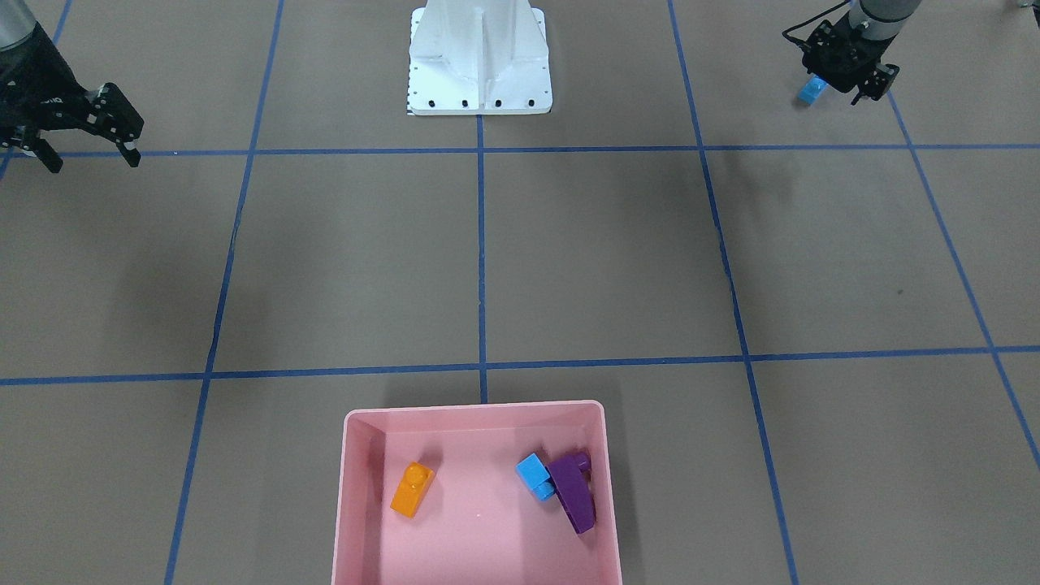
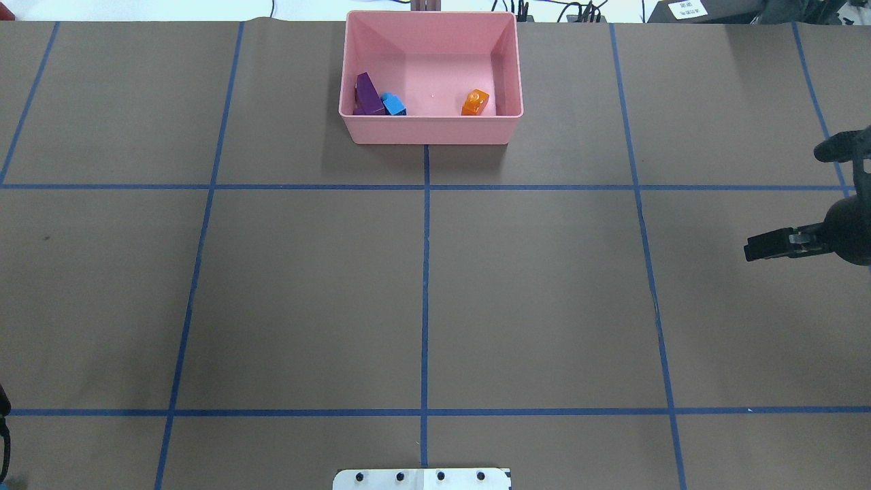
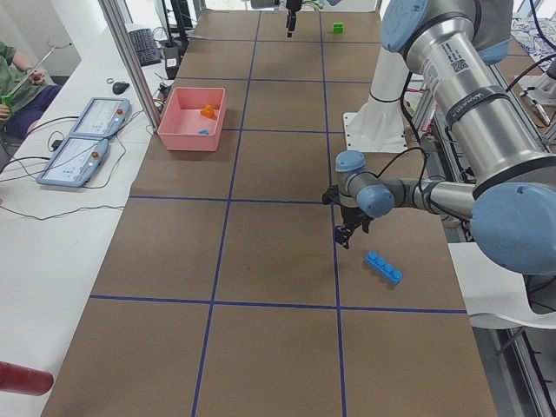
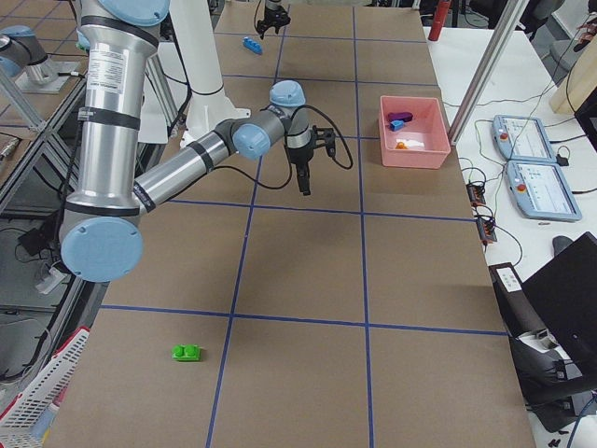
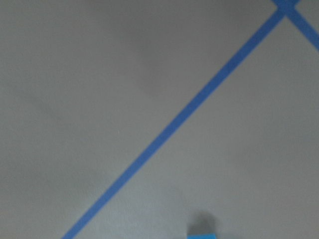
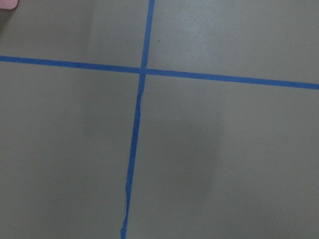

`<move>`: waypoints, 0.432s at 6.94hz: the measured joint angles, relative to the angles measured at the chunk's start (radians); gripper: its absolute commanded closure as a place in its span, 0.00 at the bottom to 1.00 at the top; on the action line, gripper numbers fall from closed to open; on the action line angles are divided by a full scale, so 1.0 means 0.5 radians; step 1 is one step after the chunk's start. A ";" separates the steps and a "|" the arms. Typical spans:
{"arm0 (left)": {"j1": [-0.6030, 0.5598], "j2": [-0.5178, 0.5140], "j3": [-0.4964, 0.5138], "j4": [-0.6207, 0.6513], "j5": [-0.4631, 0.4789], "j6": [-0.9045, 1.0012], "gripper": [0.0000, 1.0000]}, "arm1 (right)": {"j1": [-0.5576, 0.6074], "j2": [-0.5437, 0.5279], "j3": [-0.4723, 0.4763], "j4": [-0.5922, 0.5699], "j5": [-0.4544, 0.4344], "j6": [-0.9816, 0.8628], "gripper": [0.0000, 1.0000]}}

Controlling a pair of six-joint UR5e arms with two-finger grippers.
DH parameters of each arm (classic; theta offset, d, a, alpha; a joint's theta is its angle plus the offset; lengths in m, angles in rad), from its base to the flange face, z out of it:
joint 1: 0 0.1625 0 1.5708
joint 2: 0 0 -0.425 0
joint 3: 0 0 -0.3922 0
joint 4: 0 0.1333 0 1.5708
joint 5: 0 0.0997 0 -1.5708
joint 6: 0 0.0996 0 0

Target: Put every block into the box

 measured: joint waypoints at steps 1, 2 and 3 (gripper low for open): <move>0.065 0.001 0.038 -0.001 0.001 -0.041 0.00 | 0.000 -0.090 -0.008 0.108 0.018 0.000 0.00; 0.166 -0.006 0.074 -0.002 0.001 -0.129 0.00 | 0.000 -0.124 -0.019 0.155 0.027 0.000 0.00; 0.286 -0.022 0.103 -0.002 0.001 -0.231 0.00 | 0.000 -0.133 -0.029 0.173 0.030 0.000 0.00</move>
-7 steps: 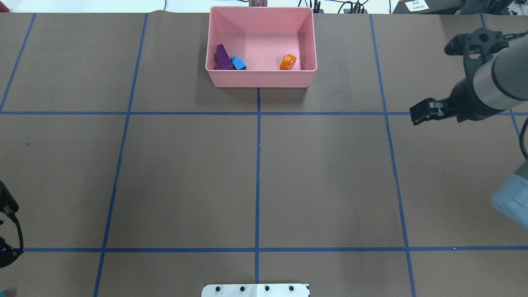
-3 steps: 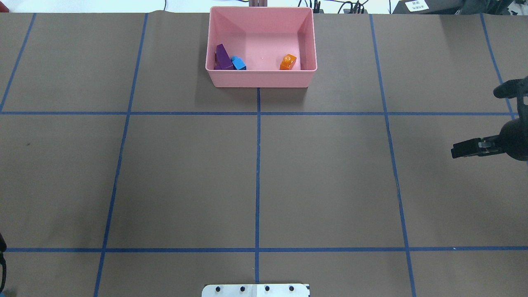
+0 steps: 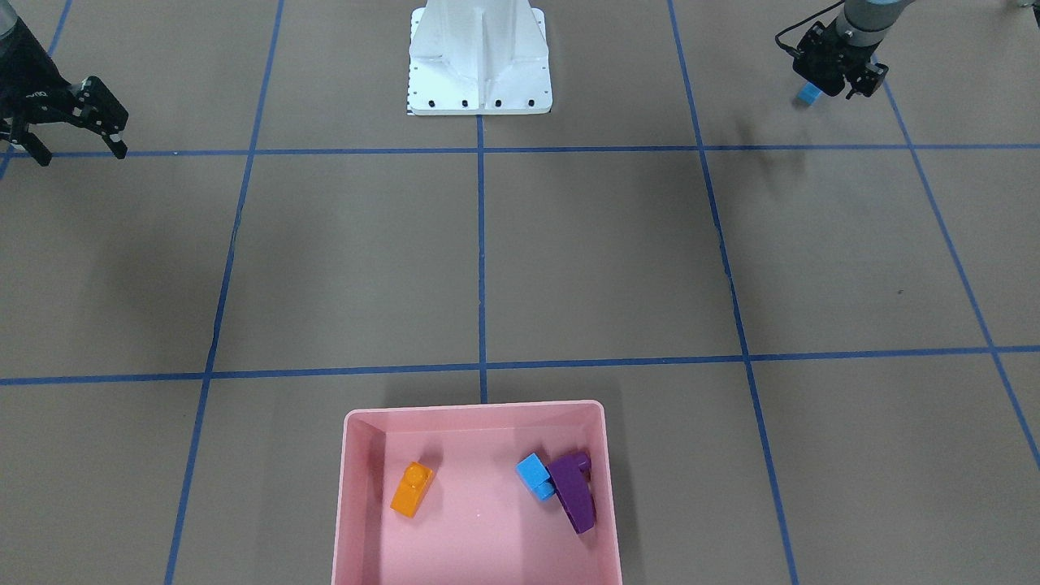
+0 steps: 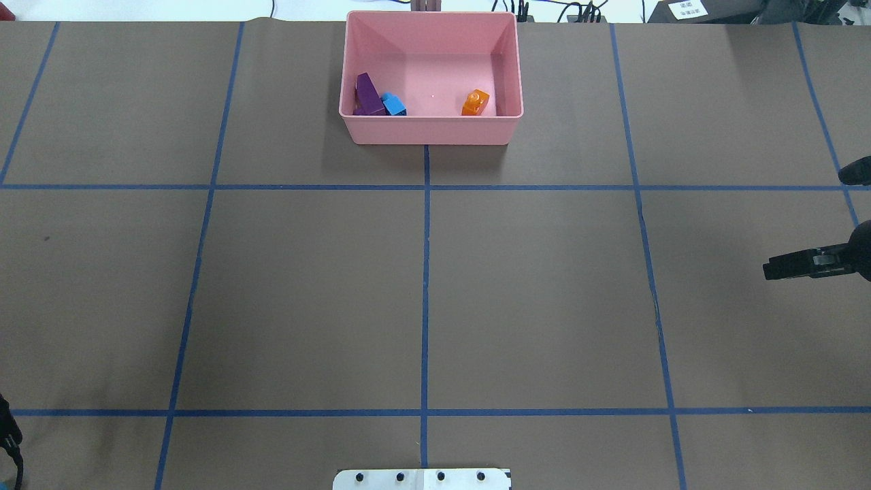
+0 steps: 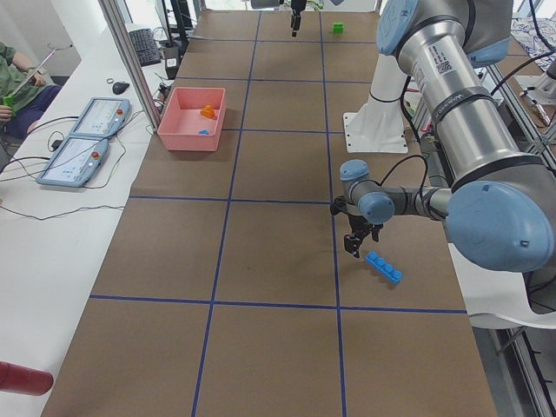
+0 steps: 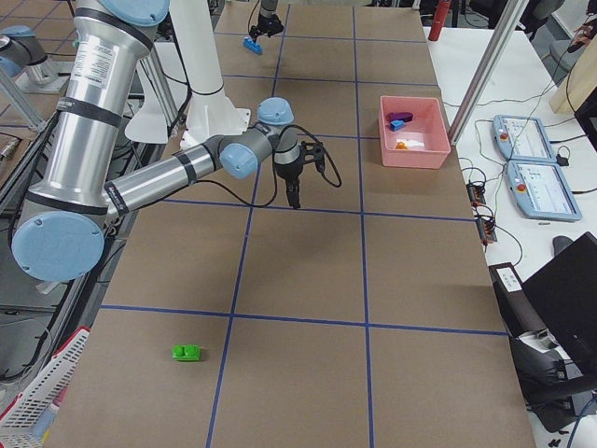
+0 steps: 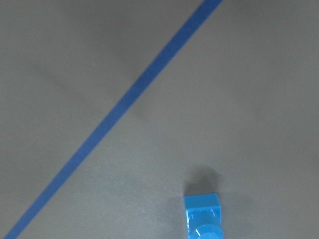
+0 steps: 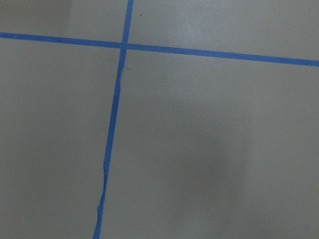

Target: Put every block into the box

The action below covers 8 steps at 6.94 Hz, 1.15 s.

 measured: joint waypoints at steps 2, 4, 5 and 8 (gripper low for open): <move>0.129 -0.063 0.069 0.003 0.000 -0.087 0.01 | 0.000 -0.001 -0.013 0.007 0.000 0.001 0.00; 0.172 -0.115 0.129 0.010 0.000 -0.110 0.19 | 0.000 0.001 -0.013 0.008 0.001 0.002 0.00; 0.177 -0.118 0.137 0.012 0.000 -0.112 0.36 | 0.001 0.004 -0.014 0.008 0.001 0.002 0.00; 0.179 -0.107 0.143 0.016 0.000 -0.113 0.39 | 0.003 0.010 -0.016 0.008 0.002 0.003 0.00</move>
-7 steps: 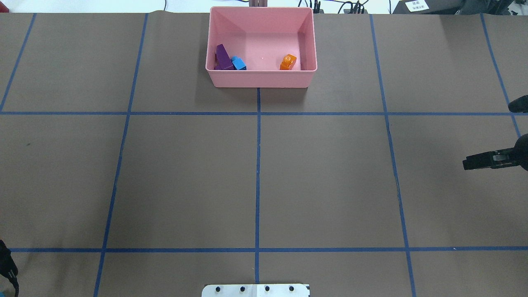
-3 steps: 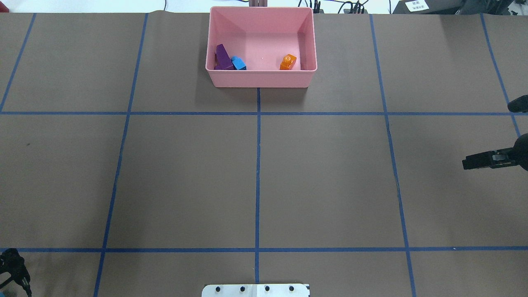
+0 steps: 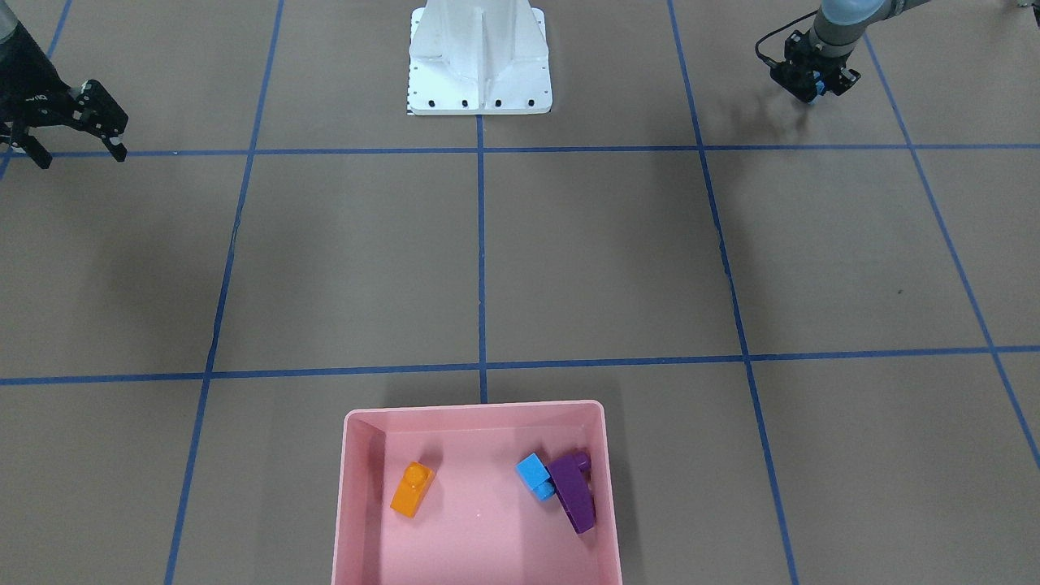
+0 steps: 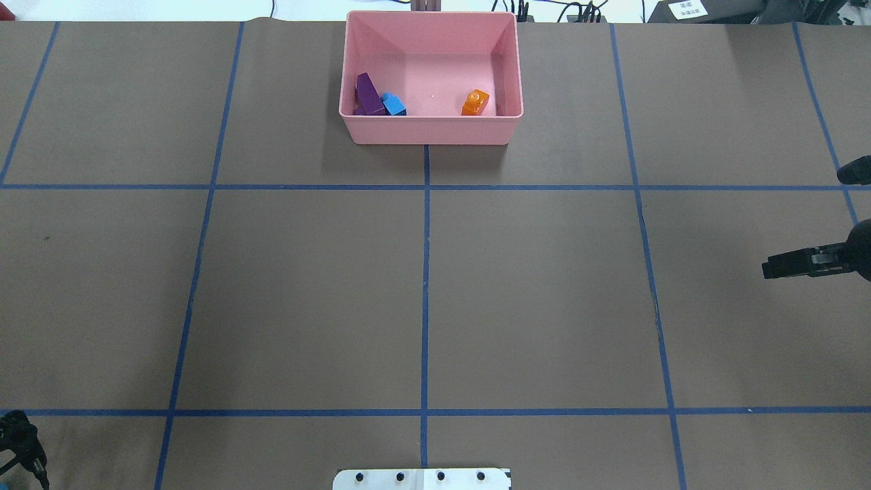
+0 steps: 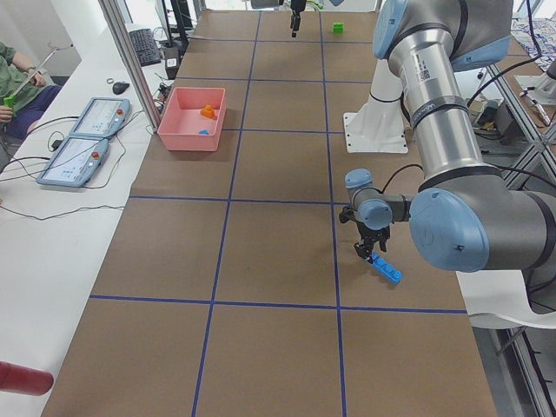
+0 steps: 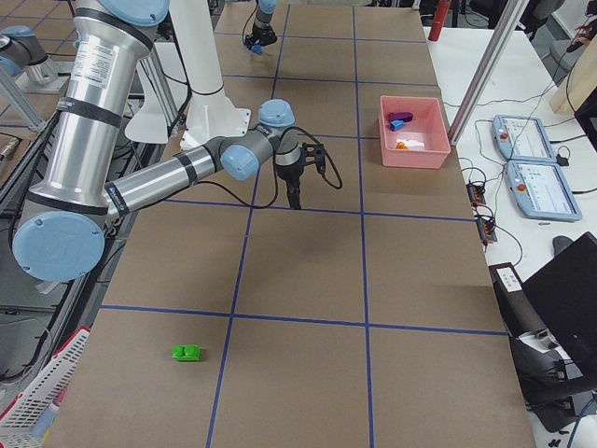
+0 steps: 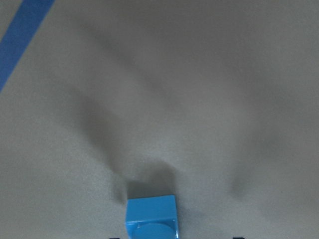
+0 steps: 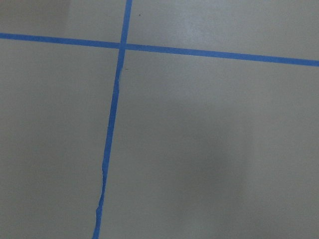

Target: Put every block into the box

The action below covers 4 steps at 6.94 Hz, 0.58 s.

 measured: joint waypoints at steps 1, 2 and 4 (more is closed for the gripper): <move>0.000 0.001 0.003 0.001 0.000 0.000 0.39 | 0.000 0.002 0.000 0.000 0.000 0.000 0.00; 0.000 0.001 0.006 0.002 0.000 0.000 0.39 | 0.000 0.003 0.000 0.000 0.000 0.001 0.00; 0.002 0.001 0.020 0.002 0.000 0.000 0.65 | 0.000 0.005 0.000 0.000 0.000 0.002 0.00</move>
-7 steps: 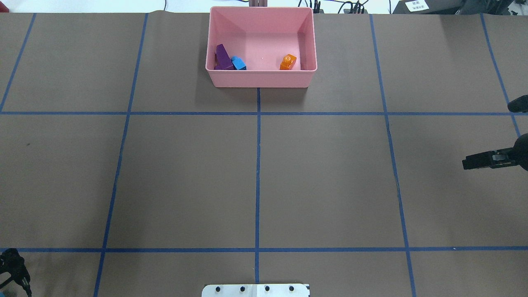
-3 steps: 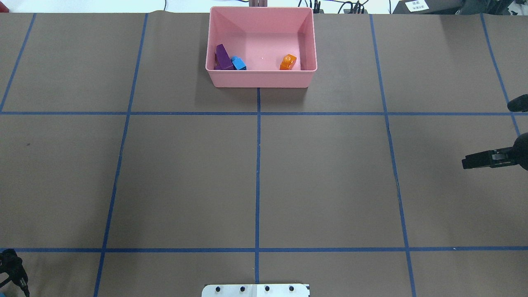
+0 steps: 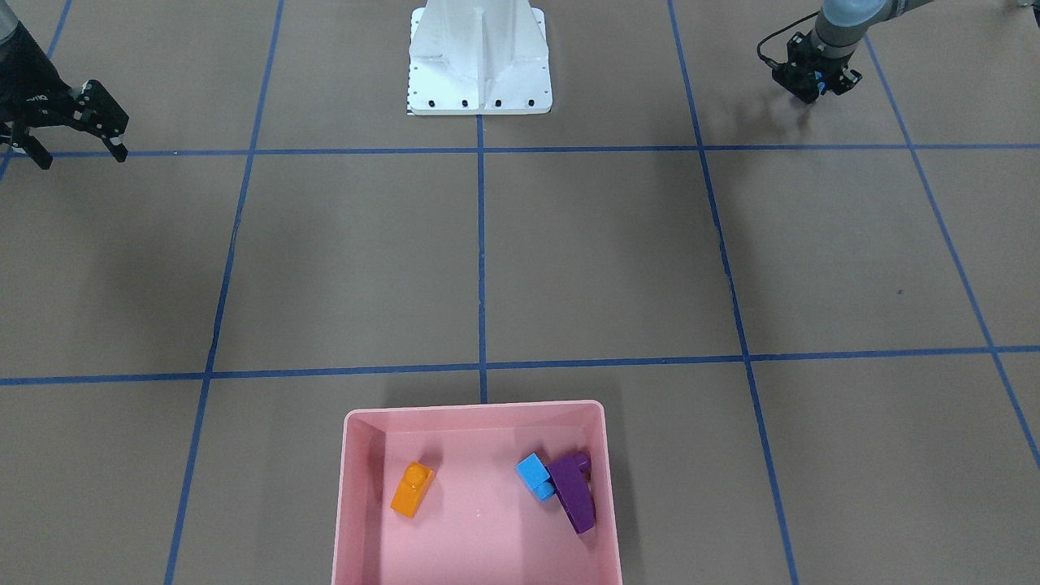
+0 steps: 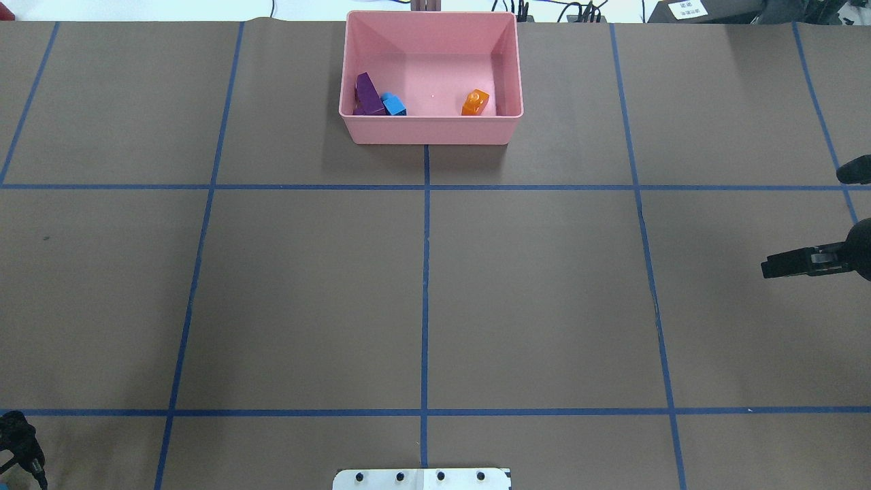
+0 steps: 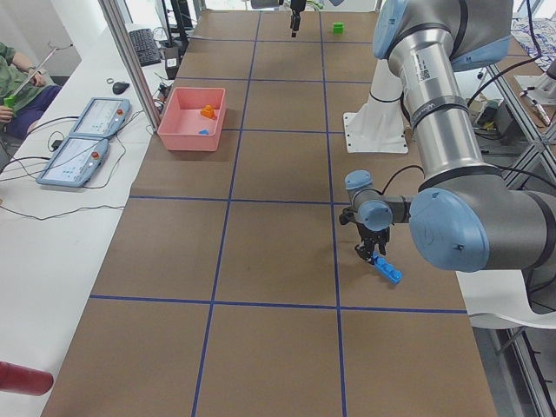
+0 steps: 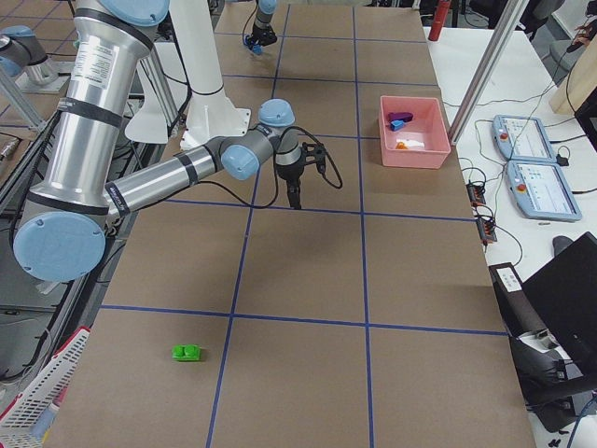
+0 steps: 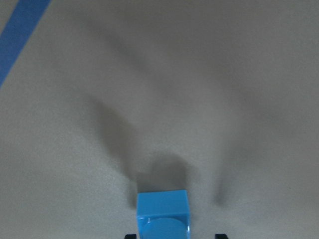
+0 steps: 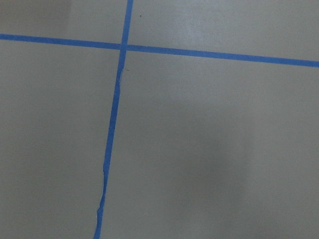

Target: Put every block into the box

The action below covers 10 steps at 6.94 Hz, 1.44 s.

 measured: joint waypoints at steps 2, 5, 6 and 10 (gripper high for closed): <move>-0.001 0.000 0.001 -0.001 0.000 -0.001 1.00 | 0.003 0.002 0.000 0.000 0.001 0.000 0.00; -0.035 0.006 -0.075 -0.002 -0.008 -0.074 1.00 | 0.018 0.005 0.000 -0.001 0.005 0.000 0.00; -0.093 0.002 -0.146 -0.002 -0.014 -0.085 1.00 | 0.035 0.010 -0.002 -0.003 0.025 -0.002 0.00; -0.570 -0.361 -0.349 -0.001 -0.098 -0.431 1.00 | 0.080 0.018 -0.012 -0.003 0.100 -0.003 0.00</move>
